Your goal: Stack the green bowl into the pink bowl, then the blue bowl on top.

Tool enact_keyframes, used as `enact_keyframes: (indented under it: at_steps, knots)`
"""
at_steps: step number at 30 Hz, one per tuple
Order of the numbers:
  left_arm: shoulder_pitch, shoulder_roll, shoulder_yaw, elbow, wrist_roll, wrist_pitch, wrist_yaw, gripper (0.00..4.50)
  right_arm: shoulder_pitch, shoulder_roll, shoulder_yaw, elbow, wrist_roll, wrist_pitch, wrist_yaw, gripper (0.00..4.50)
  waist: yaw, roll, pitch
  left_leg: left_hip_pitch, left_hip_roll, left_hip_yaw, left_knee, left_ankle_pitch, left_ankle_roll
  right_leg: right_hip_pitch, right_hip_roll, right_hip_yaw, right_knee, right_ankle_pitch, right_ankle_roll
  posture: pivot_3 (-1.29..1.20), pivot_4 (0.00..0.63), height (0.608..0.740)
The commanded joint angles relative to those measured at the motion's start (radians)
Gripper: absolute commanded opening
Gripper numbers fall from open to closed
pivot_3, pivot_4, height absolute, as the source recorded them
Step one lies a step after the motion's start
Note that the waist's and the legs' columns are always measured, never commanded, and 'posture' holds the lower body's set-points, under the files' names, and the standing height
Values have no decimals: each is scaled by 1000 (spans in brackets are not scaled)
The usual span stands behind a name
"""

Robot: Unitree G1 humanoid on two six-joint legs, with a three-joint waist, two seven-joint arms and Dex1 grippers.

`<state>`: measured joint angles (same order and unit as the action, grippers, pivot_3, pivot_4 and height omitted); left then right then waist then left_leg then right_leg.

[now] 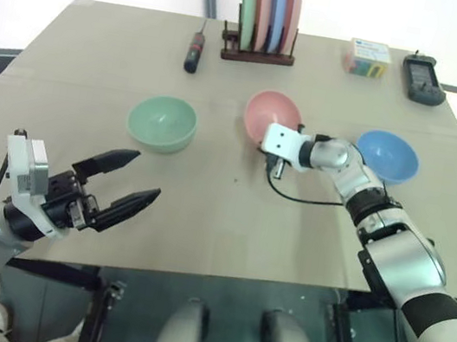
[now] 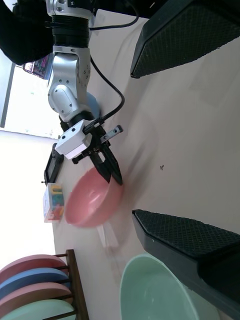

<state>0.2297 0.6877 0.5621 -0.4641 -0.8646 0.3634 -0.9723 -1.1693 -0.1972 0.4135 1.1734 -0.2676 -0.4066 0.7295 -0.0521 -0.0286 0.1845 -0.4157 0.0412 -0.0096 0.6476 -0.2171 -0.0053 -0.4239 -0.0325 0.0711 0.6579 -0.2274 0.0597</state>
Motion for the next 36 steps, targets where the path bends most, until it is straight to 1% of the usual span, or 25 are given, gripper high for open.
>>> enact_keyframes:
  at_steps: [1, 3, 5, 6, 8, 11, 13, 14, 16, 18, 19, 20, 21, 22, 23, 24, 26, 27, 29, 32, 34, 36]
  knots:
    - [-10, -2, 8, -28, 20, -30, 17, 4500, -48, -2, -22, -13, -11, -56, -7, 40, -4, 0, 0, 0, 0, 0, 0, 0, 0, 0, 0, 0, 0, 0, 0, 0, 150, 740]
    - [-24, -2, -7, -18, 45, -28, 48, 4500, -40, -12, -41, -50, 19, -55, 56, 40, -7, 0, 0, 0, 0, 0, 0, 0, 0, 0, 0, 0, 0, 0, 0, 0, 150, 740]
    - [-43, -3, -25, -5, 87, -34, 81, 4500, 11, -39, -54, -171, 85, -15, 217, 40, -8, 0, 0, 0, 0, 0, 0, 0, 0, 0, 0, 0, 0, 0, 0, 0, 150, 740]
    - [-54, -3, -34, 4, 113, -34, 103, 4500, 50, -55, -56, -263, 122, 30, 298, 40, -8, 0, 0, 0, 0, 0, 0, 0, 0, 0, 0, 0, 0, 0, 1, 0, 150, 740]
    - [-75, -2, -51, 20, 152, -29, 137, 4500, 143, -98, -45, -473, 171, 138, 412, 40, -8, 0, 0, 0, 0, -1, 0, 0, 0, 0, 0, 0, 0, 2, 4, 0, 150, 740]
    - [-109, 0, -75, 48, 201, -46, 155, 4500, 267, -155, -15, -735, 191, 269, 489, 40, 1, 0, 0, 0, 0, -2, 0, 0, 0, 1, 0, -1, 0, 2, 4, 0, 150, 740]
    - [-135, 2, -91, 63, 207, -42, 157, 4500, 324, -173, 1, -847, 186, 352, 506, 40, 8, 1, 0, 0, 0, -2, 0, 0, 0, 0, 0, -1, 1, 2, 4, 0, 150, 740]
    - [-147, 2, -98, 69, 207, -41, 156, 4500, 344, -177, 6, -883, 182, 388, 511, 542, 8, 1, 0, 0, 0, -2, 0, 0, 0, 0, 0, -1, 1, 2, 4, 0, 150, 740]
    - [-169, 6, -112, 81, 216, -35, 157, 4500, 363, -184, 19, -920, 168, 436, 510, 1108, 7, 1, 0, 1, 0, -1, 0, 0, 0, 0, 1, -1, 2, 2, 4, 0, 150, 740]
    - [-199, 21, -135, 95, 270, -41, 180, 4500, 367, -184, 20, -954, 164, 490, 505, 1907, 9, 1, 0, 2, 1, -1, 1, 0, 0, 0, 1, 0, 2, 1, 2, 0, 150, 740]
    - [-213, 28, -151, 101, 322, -59, 203, 4500, 368, -186, 15, -982, 172, 523, 506, 2465, 9, 1, 0, 2, 1, -1, 2, 0, 0, 0, 1, 0, 3, 0, 0, 0, 150, 740]
    - [-225, 34, -164, 103, 362, -68, 224, 4500, 369, -189, 7, -1011, 182, 554, 507, 2662, 9, 1, 0, 2, 1, -1, 2, 0, 0, 0, 2, 0, 3, 0, 0, 0, 150, 740]
    - [-234, 40, -176, 100, 389, -63, 242, 4500, 373, -195, -1, -1042, 193, 581, 509, 3042, 10, 1, 0, 1, 1, -1, 2, 0, 0, 0, 2, 0, 3, 0, 0, 0, 150, 740]
    - [-247, 46, -191, 94, 418, -48, 270, 4500, 380, -206, -13, -1083, 209, 606, 515, 3322, 12, 1, 0, 1, 1, -1, 2, 0, 0, 0, 2, 0, 3, 0, 0, 0, 150, 740]
    - [-261, 54, -206, 88, 449, -36, 296, 4500, 390, -214, -28, -1125, 229, 627, 516, 3845, 12, 1, 0, 0, 1, -1, 2, 0, 0, 0, 2, -1, 3, 0, 1, 0, 150, 740]
    - [-281, 66, -228, 75, 482, -6, 327, 4500, 397, -214, -61, -1170, 261, 652, 501, 4111, 13, 1, 0, 0, 1, -1, 2, 0, 0, 0, 1, -1, 2, 1, 2, 0, 150, 740]
    - [-329, 90, -267, 47, 525, 78, 382, 4500, 411, -206, -134, -1259, 318, 694, 445, 4465, 17, 1, 0, -1, 0, -2, 1, 0, 0, 0, 1, -1, 1, 2, 4, 0, 150, 740]
    - [-357, 107, -292, 36, 557, 130, 411, 4500, 420, -206, -164, -1306, 343, 725, 423, 4465, 16, 1, 0, -1, 0, -2, 1, 0, 0, 0, 1, -1, 1, 2, 4, 0, 150, 740]
    - [-426, 181, -385, 35, 645, 235, 428, 4500, 455, -221, -207, -1402, 383, 767, 396, 4465, 18, 0, 0, -1, 0, -2, 1, 0, 0, 0, 1, -1, 1, 2, 4, 0, 150, 740]
    - [-549, 253, -540, 76, 749, 301, 404, 4500, 510, -242, -232, -1495, 415, 820, 351, 4465, 16, 0, 0, -1, 0, -3, 1, 0, 0, 1, 1, -2, 1, 2, 4, 0, 150, 740]
    - [-654, 251, -647, 130, 804, 361, 389, 4500, 528, -237, -240, -1522, 409, 843, 297, 4465, 12, 0, 0, 0, 0, -2, 1, 0, 0, 1, 1, -2, 1, 2, 4, 0, 150, 740]
    - [-731, 241, -740, 183, 860, 375, 367, 4500, 533, -230, -238, -1536, 400, 841, 254, 4465, 12, 0, 0, 0, 0, -2, 1, 0, 0, 0, 2, -1, 1, 2, 5, 0, 150, 740]
